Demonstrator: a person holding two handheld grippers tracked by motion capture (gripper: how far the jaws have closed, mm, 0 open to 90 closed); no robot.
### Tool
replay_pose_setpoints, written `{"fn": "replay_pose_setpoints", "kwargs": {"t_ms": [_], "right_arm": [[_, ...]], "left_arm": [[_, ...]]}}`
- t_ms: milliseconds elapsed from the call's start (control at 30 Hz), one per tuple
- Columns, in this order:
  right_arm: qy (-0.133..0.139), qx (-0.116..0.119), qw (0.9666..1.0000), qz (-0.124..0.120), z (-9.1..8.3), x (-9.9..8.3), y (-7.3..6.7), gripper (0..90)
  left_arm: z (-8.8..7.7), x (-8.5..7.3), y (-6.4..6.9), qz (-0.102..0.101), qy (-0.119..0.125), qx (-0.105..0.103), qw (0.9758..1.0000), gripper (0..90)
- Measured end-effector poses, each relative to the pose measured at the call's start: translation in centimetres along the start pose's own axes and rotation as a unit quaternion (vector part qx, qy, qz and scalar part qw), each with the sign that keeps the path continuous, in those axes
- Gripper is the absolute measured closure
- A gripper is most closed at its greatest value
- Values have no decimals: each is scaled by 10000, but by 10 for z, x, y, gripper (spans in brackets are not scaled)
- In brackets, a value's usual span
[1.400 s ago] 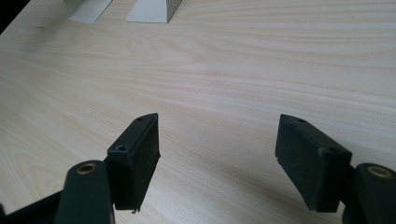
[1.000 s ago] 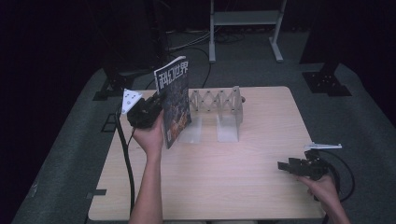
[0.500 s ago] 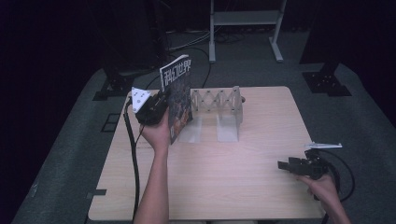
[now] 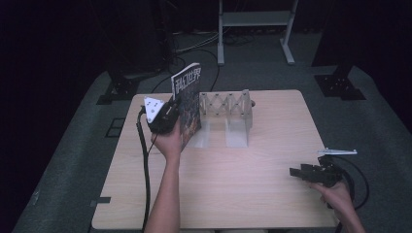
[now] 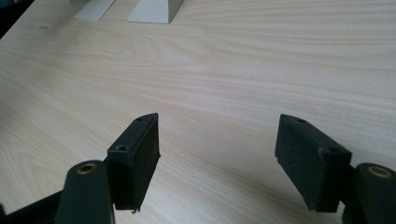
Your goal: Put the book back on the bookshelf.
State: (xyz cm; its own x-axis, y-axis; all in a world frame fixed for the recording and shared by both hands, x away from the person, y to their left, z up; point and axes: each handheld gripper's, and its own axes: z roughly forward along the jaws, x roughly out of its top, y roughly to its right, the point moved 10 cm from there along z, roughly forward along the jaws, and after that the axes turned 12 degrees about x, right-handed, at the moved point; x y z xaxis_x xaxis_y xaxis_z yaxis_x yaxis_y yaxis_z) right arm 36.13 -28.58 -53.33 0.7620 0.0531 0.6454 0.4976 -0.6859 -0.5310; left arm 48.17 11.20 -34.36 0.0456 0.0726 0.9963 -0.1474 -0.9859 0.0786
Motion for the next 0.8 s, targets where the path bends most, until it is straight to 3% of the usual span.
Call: {"fn": "replay_pose_setpoints", "kwargs": {"t_ms": [200, 400, 800], "right_arm": [[-13, 25, 10000, -23, 1, 0, -2, 299], [-11, 21, 10000, -15, 0, 0, -2, 299], [-2, 46, 10000, -33, 2, 0, -5, 300]], "left_arm": [[-2, -11, 2, 109, 77, 94, 9999, 826], [-8, -16, 1, -5, 258, 141, 9996, 826], [-21, -25, 1, 64, 481, 208, 9986, 825]]}}
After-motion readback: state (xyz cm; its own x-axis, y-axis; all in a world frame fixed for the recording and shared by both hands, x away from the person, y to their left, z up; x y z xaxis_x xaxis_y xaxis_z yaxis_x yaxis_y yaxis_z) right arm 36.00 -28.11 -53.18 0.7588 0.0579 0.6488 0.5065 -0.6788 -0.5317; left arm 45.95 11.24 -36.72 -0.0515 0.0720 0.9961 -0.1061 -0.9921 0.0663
